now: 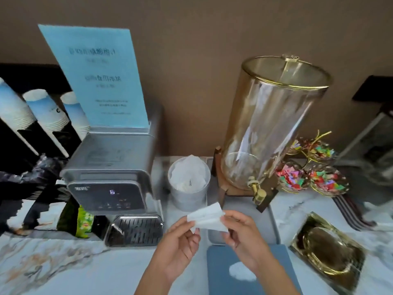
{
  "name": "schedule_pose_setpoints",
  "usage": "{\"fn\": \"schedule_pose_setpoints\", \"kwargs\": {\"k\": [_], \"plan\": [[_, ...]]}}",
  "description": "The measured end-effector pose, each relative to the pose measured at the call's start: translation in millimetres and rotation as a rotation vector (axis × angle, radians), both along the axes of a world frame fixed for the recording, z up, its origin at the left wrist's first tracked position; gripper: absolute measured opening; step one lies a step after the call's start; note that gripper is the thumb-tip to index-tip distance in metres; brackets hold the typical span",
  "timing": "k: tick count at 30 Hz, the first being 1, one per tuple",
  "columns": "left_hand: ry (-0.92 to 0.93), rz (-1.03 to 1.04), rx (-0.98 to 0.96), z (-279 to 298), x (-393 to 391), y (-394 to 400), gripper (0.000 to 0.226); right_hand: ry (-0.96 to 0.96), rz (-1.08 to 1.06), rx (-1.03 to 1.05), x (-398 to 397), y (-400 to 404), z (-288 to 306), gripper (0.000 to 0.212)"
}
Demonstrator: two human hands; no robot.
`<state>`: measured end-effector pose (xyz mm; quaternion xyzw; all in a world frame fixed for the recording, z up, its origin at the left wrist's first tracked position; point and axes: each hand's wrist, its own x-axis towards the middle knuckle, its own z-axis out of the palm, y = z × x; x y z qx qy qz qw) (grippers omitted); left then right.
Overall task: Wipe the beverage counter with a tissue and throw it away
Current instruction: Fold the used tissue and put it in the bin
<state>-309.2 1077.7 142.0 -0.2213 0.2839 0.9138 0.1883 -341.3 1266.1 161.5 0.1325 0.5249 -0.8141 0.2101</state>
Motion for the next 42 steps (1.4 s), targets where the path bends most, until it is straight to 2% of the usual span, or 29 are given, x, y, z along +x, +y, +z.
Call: {"fn": "schedule_pose_setpoints", "kwargs": {"k": [3,5,7,9,11,12,13,15,20,24,26,28,33,37,39,42], "plan": [[0.071,-0.017,0.106,6,-9,17,0.034,-0.036,-0.014,-0.124,-12,22,2,0.017],[0.124,-0.023,0.089,7,-14,23,0.043,-0.033,0.012,-0.172,-17,34,3,0.021],[0.153,-0.015,0.016,7,-18,29,0.040,0.008,0.052,-0.159,-21,41,2,0.026],[0.168,-0.002,-0.074,8,-22,32,0.028,0.067,0.075,-0.126,-24,43,0,0.025],[0.180,0.004,-0.198,11,-25,32,0.012,0.101,0.066,-0.077,-25,40,-1,0.021],[0.185,0.005,-0.269,13,-27,31,0.007,0.107,0.054,-0.050,-26,37,-2,0.025],[0.188,0.005,-0.338,14,-29,30,0.007,0.115,0.043,-0.012,-27,34,-2,0.025],[0.190,0.014,-0.449,15,-33,27,0.016,0.172,0.031,0.094,-28,28,-1,0.006],[0.245,0.077,-0.561,12,-41,16,0.021,0.267,0.053,0.250,-35,14,1,0.023],[0.279,0.124,-0.714,7,-48,8,0.012,0.284,0.133,0.270,-44,3,7,0.011],[0.306,0.118,-0.769,5,-52,4,0.013,0.289,0.200,0.308,-52,-3,12,0.021],[0.320,0.107,-0.791,5,-56,-1,0.015,0.325,0.269,0.376,-62,-9,16,0.027],[0.334,0.078,-0.802,3,-62,-9,0.013,0.483,0.463,0.554,-86,-21,21,0.014],[0.312,0.064,-0.829,-2,-67,-12,0.015,0.575,0.610,0.843,-98,-33,20,0.003],[0.279,0.074,-0.828,-6,-69,-14,0.016,0.584,0.630,0.938,-104,-37,18,0.015],[0.200,0.136,-0.779,-13,-71,-19,0.016,0.574,0.532,0.960,-118,-45,18,0.016]]}}
